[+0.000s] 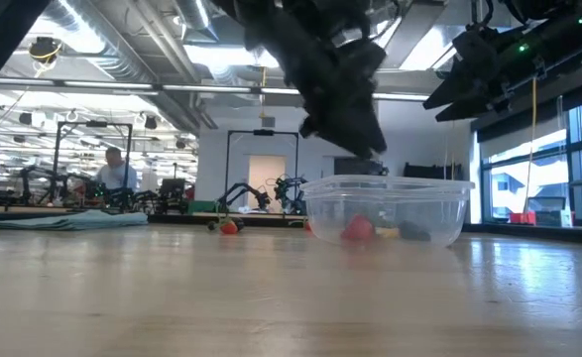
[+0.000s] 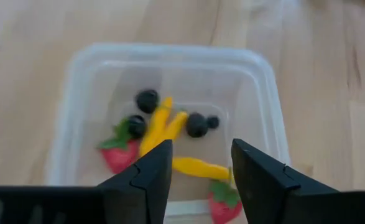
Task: Pick and placing Produce into tupperware
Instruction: Put the middle left blackberry into the transparent bin, then put the left strawberry into the transparent bin
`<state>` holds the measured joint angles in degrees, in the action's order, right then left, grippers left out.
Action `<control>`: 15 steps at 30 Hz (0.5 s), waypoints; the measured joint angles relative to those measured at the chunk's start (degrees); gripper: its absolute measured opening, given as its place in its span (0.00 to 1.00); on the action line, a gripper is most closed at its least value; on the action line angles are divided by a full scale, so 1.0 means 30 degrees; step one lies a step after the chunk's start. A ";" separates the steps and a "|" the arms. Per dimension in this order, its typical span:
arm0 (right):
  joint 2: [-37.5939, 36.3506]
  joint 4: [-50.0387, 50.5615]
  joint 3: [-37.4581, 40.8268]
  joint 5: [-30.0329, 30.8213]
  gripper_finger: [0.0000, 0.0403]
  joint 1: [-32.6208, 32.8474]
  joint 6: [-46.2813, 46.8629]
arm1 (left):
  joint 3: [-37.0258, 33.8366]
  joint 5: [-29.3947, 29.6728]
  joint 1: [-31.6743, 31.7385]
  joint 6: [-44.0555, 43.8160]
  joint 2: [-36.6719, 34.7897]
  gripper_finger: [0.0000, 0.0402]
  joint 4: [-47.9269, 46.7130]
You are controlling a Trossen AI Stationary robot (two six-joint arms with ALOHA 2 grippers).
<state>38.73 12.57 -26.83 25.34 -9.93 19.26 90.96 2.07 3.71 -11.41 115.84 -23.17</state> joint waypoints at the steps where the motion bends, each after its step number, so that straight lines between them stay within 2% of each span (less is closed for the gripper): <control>1: -0.0003 -0.0004 0.0000 0.0000 0.66 0.0000 -0.0006 | 0.0000 0.0010 0.0120 0.0084 -0.0282 0.39 -0.0116; 6: 0.0003 0.0016 -0.0003 0.0003 0.66 -0.0007 -0.0006 | -0.0007 0.0040 0.0980 0.2197 -0.2666 0.38 -0.2330; 11: 0.0002 0.0013 -0.0007 0.0001 0.66 -0.0007 0.0001 | -0.0340 0.0143 0.2352 0.3015 -0.5505 0.38 -0.2674; 15: 0.0001 0.0067 -0.0007 0.0000 0.66 -0.0007 -0.0006 | -0.1662 0.0175 0.3397 0.3452 -0.7823 0.39 -0.2702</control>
<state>38.74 12.78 -26.85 25.34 -9.96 19.25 85.97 2.59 13.89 -1.05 92.37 -31.27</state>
